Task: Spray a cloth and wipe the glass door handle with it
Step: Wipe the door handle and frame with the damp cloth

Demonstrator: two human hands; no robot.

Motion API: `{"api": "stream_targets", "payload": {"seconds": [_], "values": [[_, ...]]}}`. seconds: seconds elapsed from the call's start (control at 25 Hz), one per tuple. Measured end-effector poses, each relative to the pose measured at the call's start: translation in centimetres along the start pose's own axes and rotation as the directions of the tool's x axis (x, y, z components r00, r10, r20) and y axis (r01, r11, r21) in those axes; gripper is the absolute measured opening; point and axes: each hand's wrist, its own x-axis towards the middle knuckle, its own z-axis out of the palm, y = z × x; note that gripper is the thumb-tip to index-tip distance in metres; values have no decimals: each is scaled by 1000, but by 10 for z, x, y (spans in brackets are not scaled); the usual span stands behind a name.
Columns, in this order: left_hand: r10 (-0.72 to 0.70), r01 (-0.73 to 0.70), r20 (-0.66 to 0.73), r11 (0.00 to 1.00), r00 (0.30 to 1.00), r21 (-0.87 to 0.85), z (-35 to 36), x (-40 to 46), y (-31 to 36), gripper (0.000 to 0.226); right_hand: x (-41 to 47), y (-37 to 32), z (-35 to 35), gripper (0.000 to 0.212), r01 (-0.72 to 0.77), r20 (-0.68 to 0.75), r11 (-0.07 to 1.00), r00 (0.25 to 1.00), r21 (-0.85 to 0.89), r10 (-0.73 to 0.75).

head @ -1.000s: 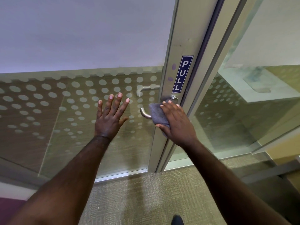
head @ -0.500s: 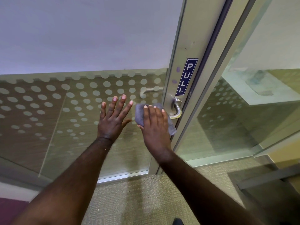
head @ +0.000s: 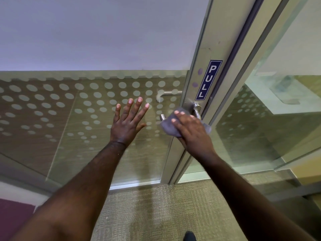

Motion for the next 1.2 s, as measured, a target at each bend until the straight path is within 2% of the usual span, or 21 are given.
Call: {"api": "stream_targets", "payload": {"seconds": [0.08, 0.2, 0.32, 0.4, 0.56, 0.68, 0.88, 1.04, 1.12, 1.2], "values": [[-5, 5, -1, 1000, 1000, 8, 0, 0, 0, 99, 3, 12, -8, 59, -137, 67, 988, 989, 70, 132], [-3, 3, -7, 1000, 1000, 5, 2, -1, -1, 98, 11, 10, -13, 69, -200, 154, 979, 969, 45, 191], [-10, 10, -8, 1000, 1000, -16, 1, 0, 0, 98, 12, -10, -11, 64, -289, 97, 957, 954, 35, 285], [-8, 8, -3, 1000, 1000, -20, 0, -1, 1, 98, 15, -32, -7, 67, -364, 122, 931, 925, 15, 360], [-16, 16, 2, 998, 1000, -55, -1, -1, 0, 85, 39, -69, 6, 70, -414, 146, 909, 898, -40, 416], [-22, 22, 7, 997, 1000, -67, -1, -2, 0, 80, 38, -60, -1, 69, -342, 149, 940, 929, -6, 339], [-15, 14, -3, 999, 1000, -41, -2, -1, 1, 80, 9, 14, -23, 62, -175, 239, 984, 957, 32, 162], [-25, 27, 25, 998, 999, -61, -1, -2, 0, 81, 9, 60, -34, 69, 72, 261, 995, 962, 61, -86], [-27, 28, 24, 998, 999, -57, -2, -2, 0, 81, 9, 65, -33, 72, 85, 263, 994, 960, 71, -101], [-29, 30, 20, 998, 999, -51, -3, -1, 0, 81, 4, 58, -28, 72, 15, 237, 997, 971, 72, -31]]}}
